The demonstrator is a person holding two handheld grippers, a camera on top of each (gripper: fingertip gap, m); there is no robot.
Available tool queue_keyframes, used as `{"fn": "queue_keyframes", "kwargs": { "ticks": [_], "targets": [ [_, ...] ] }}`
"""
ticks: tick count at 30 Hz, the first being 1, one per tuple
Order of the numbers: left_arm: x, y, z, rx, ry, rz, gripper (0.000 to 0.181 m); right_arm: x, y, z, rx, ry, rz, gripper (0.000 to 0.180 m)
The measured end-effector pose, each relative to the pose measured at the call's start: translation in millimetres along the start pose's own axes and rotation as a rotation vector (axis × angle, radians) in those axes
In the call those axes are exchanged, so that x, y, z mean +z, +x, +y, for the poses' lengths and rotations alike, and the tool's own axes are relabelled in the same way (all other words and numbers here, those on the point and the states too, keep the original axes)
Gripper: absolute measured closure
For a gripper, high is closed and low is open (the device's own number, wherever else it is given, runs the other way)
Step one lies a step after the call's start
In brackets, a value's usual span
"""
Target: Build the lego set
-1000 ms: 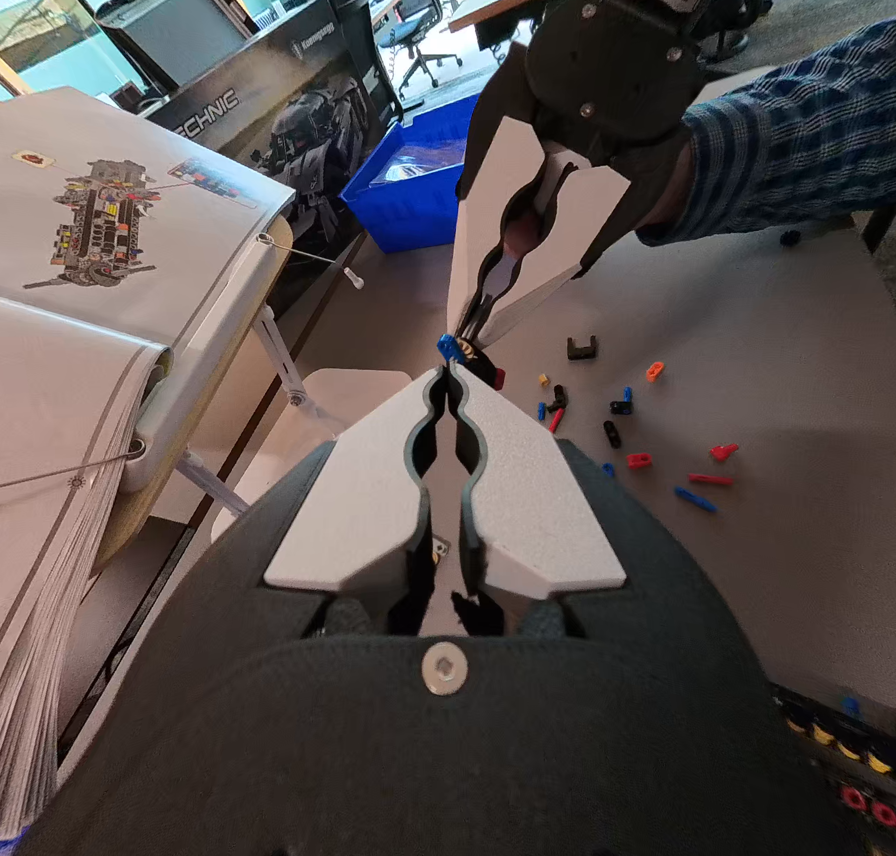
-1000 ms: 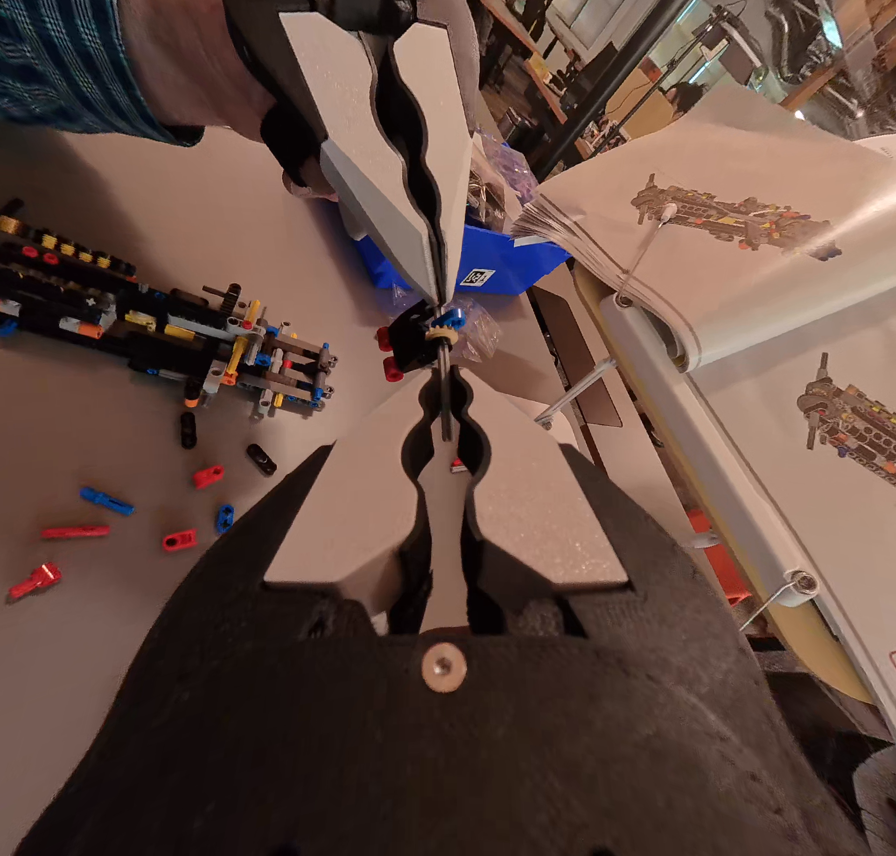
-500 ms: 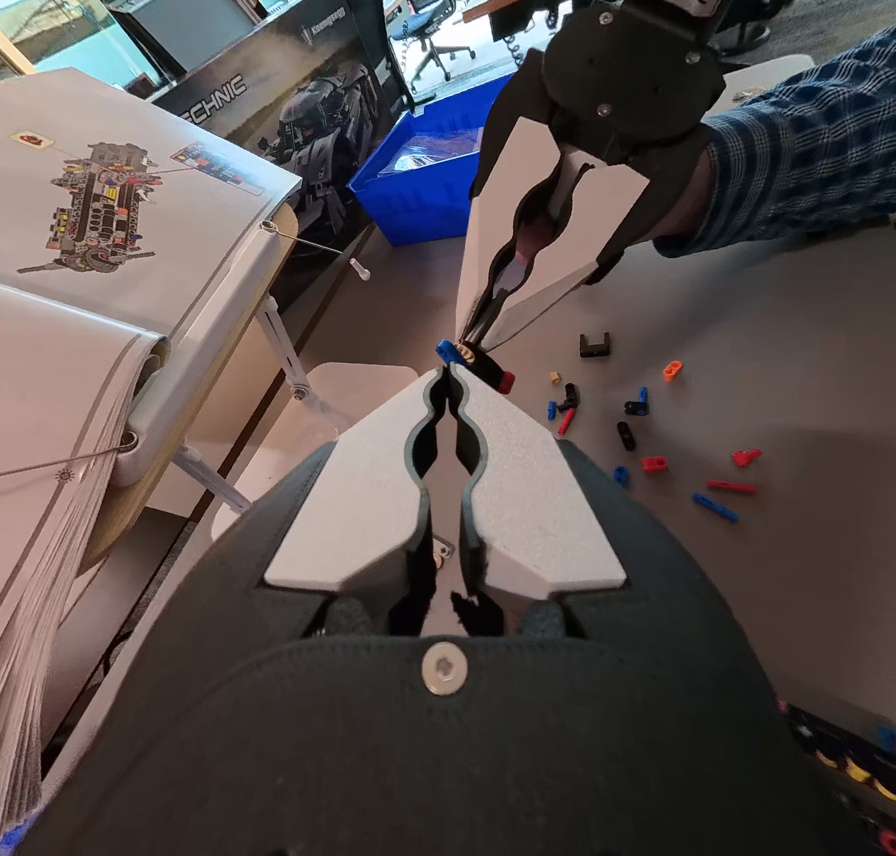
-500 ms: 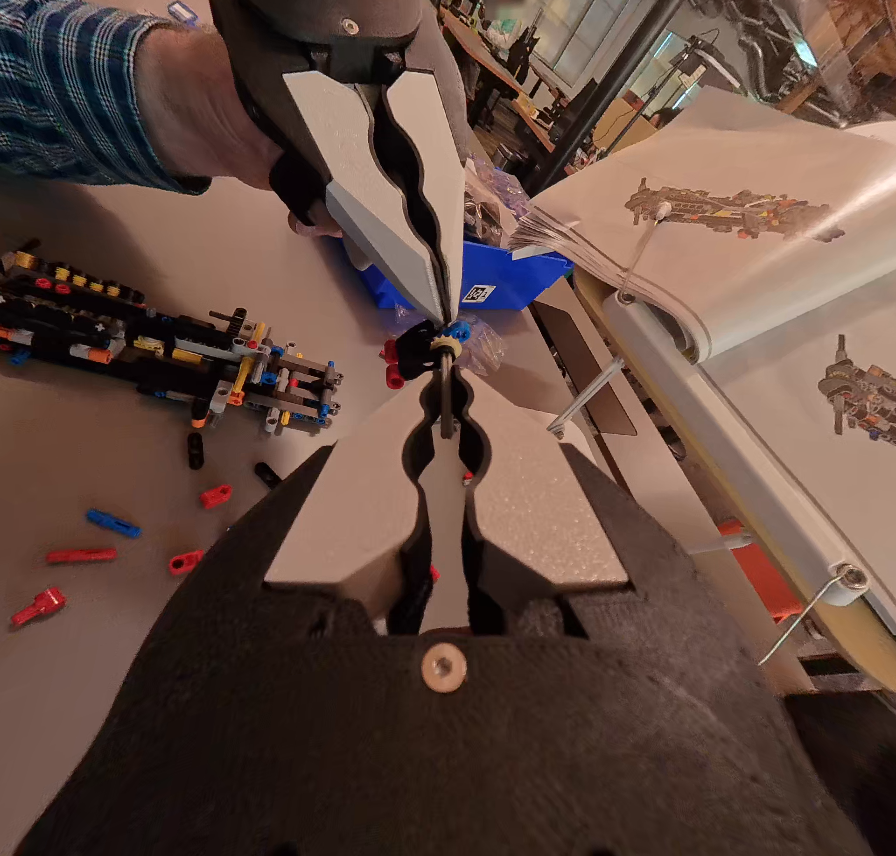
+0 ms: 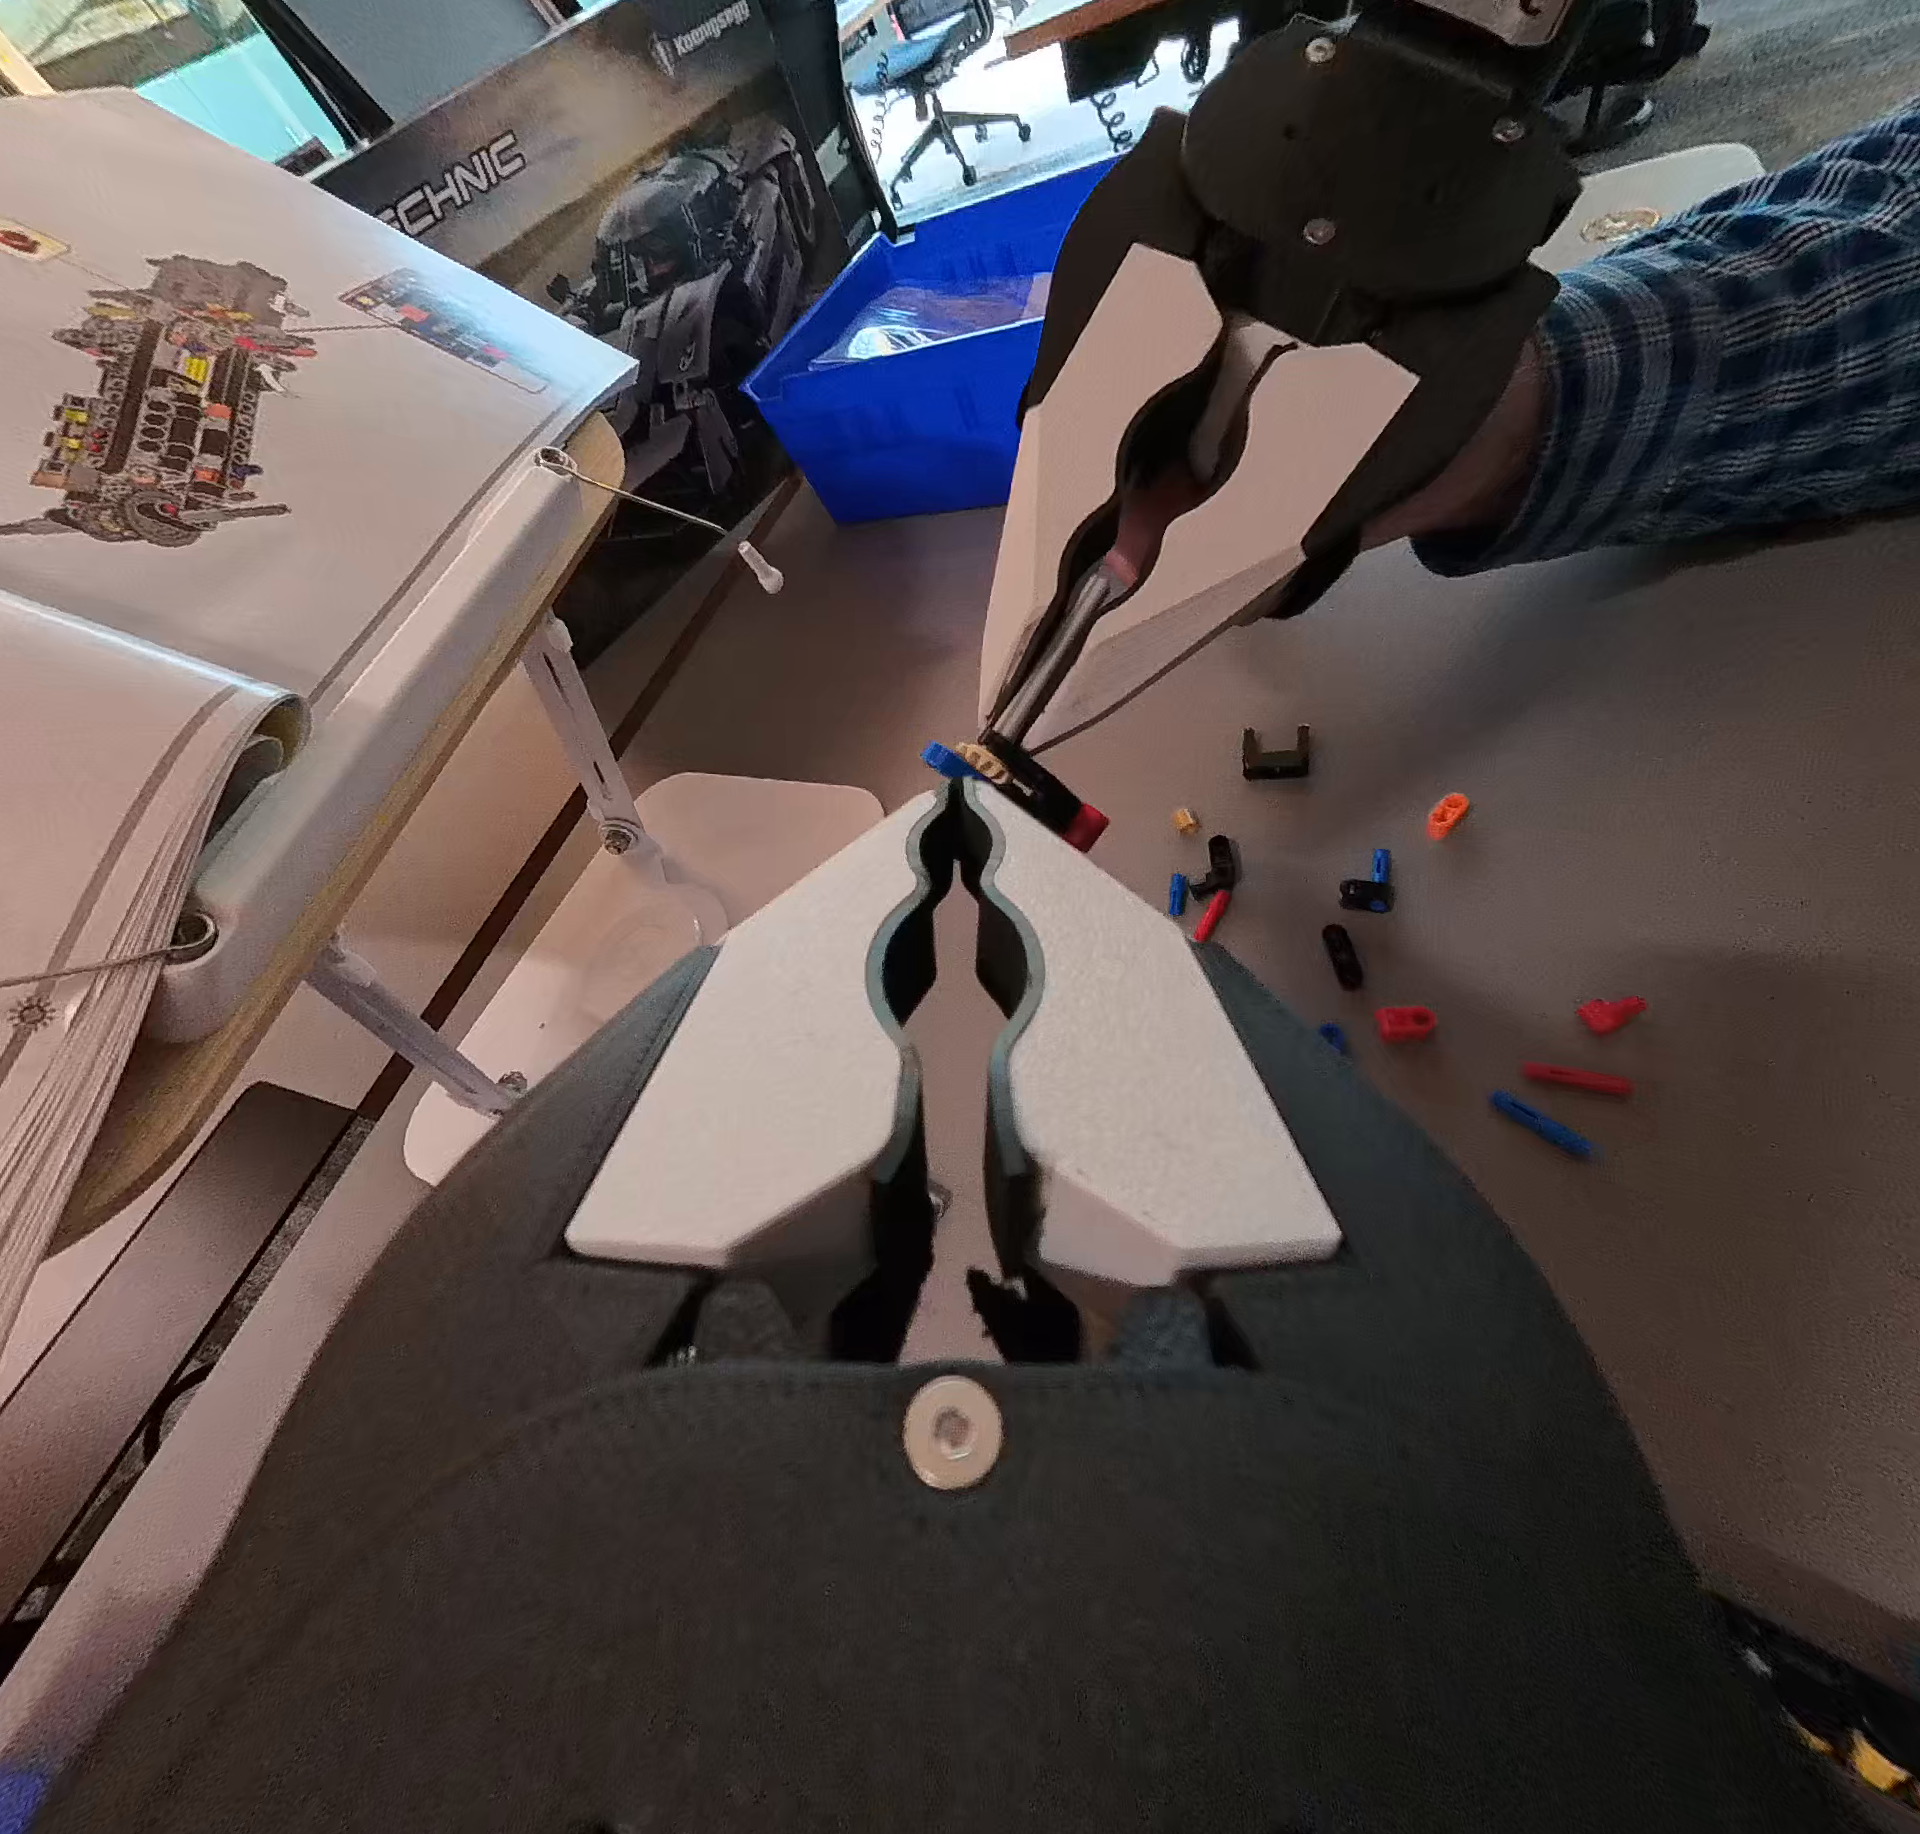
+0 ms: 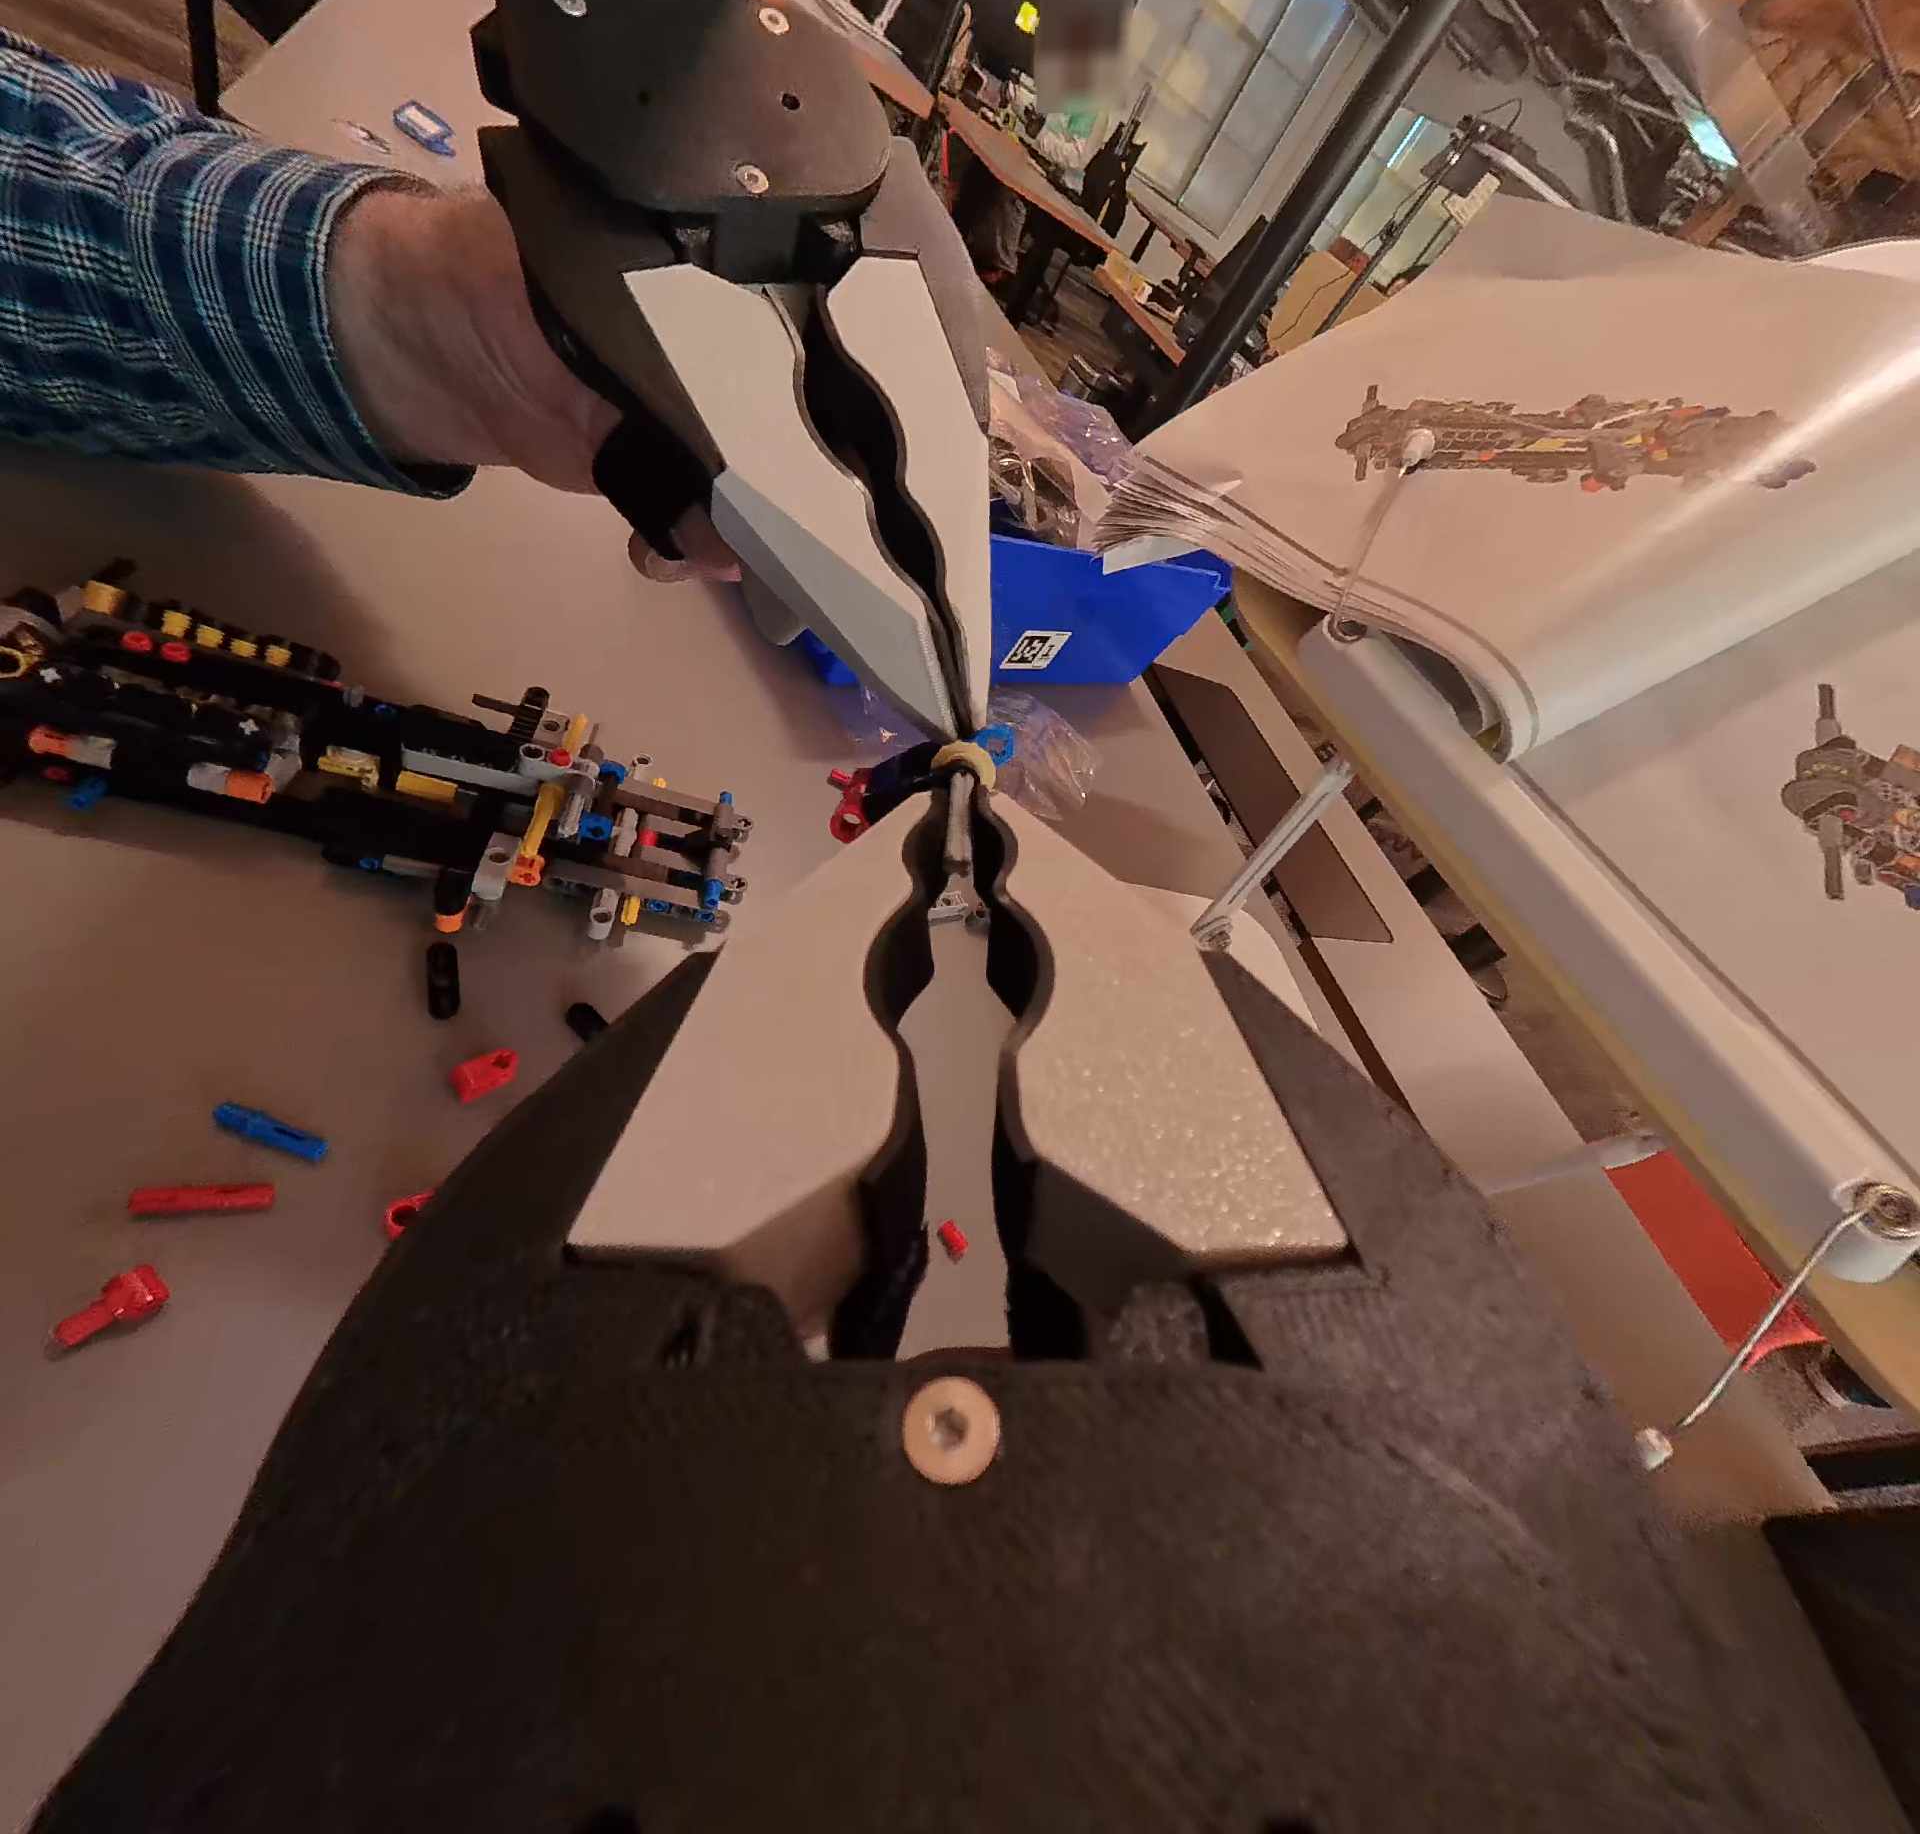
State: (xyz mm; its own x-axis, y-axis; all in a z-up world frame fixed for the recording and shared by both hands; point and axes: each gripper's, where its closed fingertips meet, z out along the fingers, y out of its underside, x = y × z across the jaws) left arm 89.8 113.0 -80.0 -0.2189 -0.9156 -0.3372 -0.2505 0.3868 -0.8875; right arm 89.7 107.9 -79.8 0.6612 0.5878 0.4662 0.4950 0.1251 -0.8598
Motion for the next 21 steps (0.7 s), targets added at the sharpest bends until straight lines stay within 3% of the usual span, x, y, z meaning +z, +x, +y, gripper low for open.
{"fn": "queue_keyframes", "kwargs": {
  "ticks": [21],
  "targets": [
    [5.8,-6.9,-0.7,-0.105,0.042,-0.049,0.181,-0.1,4.0,8.4,0.012,0.001,0.026,0.180]
  ]
}}
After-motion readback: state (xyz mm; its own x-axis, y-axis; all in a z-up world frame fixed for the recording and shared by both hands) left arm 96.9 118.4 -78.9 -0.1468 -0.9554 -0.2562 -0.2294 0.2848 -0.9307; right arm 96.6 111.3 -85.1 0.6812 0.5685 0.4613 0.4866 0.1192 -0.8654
